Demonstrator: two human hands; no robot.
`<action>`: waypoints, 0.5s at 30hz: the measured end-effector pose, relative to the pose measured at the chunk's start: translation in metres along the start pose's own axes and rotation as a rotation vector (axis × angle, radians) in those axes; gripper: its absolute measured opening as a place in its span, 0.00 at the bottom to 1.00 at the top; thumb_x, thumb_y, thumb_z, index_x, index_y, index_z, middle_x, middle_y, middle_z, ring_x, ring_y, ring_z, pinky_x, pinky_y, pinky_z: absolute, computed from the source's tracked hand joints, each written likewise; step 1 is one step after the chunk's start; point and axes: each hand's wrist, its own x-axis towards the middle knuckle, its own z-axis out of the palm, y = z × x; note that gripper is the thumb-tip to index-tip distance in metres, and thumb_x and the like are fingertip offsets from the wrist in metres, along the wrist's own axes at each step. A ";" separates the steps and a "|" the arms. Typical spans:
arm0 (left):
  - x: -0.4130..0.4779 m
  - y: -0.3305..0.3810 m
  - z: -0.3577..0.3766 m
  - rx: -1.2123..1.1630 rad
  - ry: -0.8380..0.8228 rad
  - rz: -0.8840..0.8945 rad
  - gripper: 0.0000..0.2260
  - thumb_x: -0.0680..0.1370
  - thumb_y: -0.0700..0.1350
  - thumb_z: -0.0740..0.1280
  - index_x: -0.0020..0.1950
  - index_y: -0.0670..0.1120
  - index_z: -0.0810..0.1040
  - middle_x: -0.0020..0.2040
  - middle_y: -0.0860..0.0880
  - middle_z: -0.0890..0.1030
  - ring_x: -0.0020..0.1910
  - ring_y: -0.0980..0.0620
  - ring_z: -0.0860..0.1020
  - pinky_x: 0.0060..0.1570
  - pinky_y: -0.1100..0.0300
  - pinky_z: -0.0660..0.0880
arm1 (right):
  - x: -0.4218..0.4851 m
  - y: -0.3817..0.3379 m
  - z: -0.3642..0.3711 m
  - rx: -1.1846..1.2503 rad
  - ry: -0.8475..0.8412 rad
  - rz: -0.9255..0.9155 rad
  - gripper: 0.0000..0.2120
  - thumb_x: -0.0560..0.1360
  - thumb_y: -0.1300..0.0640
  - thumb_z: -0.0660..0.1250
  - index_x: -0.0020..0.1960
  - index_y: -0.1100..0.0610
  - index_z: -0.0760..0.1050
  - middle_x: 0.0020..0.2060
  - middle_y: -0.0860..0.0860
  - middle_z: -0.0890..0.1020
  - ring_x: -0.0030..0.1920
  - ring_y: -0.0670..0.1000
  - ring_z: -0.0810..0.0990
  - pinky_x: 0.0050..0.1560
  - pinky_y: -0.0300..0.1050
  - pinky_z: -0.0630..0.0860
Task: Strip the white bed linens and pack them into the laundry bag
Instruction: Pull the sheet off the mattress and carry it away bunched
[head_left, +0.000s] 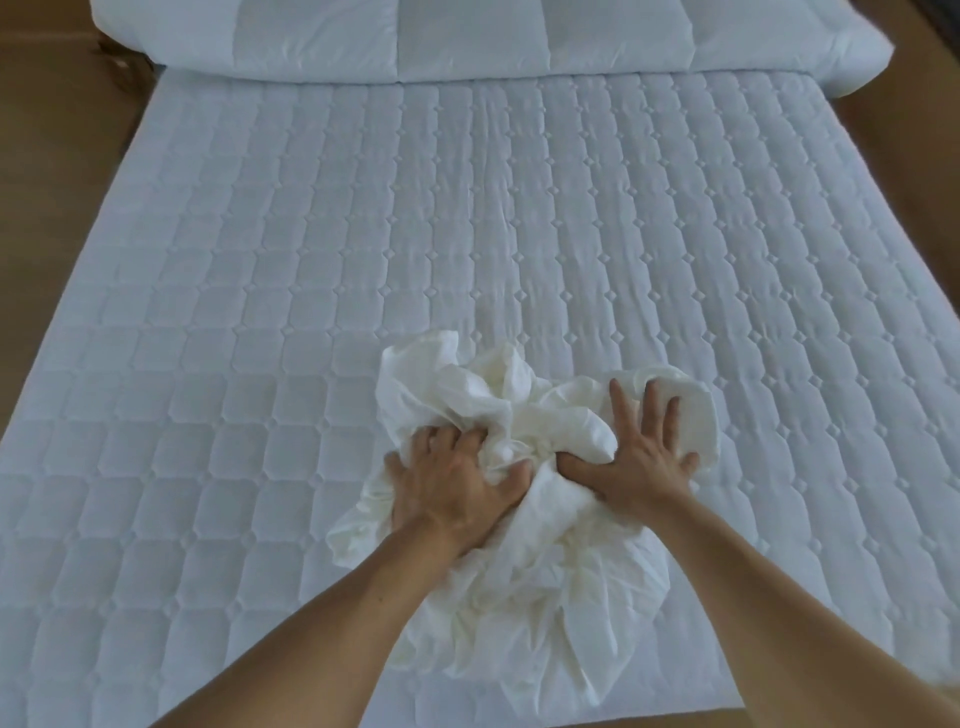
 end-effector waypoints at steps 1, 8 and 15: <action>0.006 -0.002 0.000 0.057 0.062 -0.002 0.41 0.67 0.80 0.44 0.67 0.59 0.75 0.68 0.53 0.68 0.71 0.47 0.58 0.71 0.36 0.51 | 0.005 -0.003 0.001 0.052 -0.052 0.024 0.64 0.50 0.15 0.56 0.76 0.34 0.29 0.76 0.45 0.26 0.77 0.55 0.26 0.72 0.77 0.43; 0.041 -0.013 0.000 0.098 0.174 0.250 0.38 0.70 0.79 0.46 0.63 0.57 0.78 0.82 0.49 0.41 0.78 0.45 0.31 0.72 0.37 0.32 | 0.025 -0.005 0.008 0.194 -0.135 0.113 0.68 0.46 0.15 0.59 0.77 0.34 0.32 0.81 0.50 0.38 0.80 0.60 0.36 0.76 0.68 0.49; 0.047 -0.012 -0.018 -0.501 -0.387 -0.114 0.63 0.54 0.81 0.61 0.81 0.51 0.45 0.81 0.54 0.49 0.80 0.50 0.49 0.77 0.44 0.55 | 0.021 -0.012 0.003 0.255 -0.107 0.158 0.69 0.47 0.18 0.62 0.79 0.38 0.36 0.76 0.58 0.61 0.76 0.63 0.59 0.69 0.59 0.65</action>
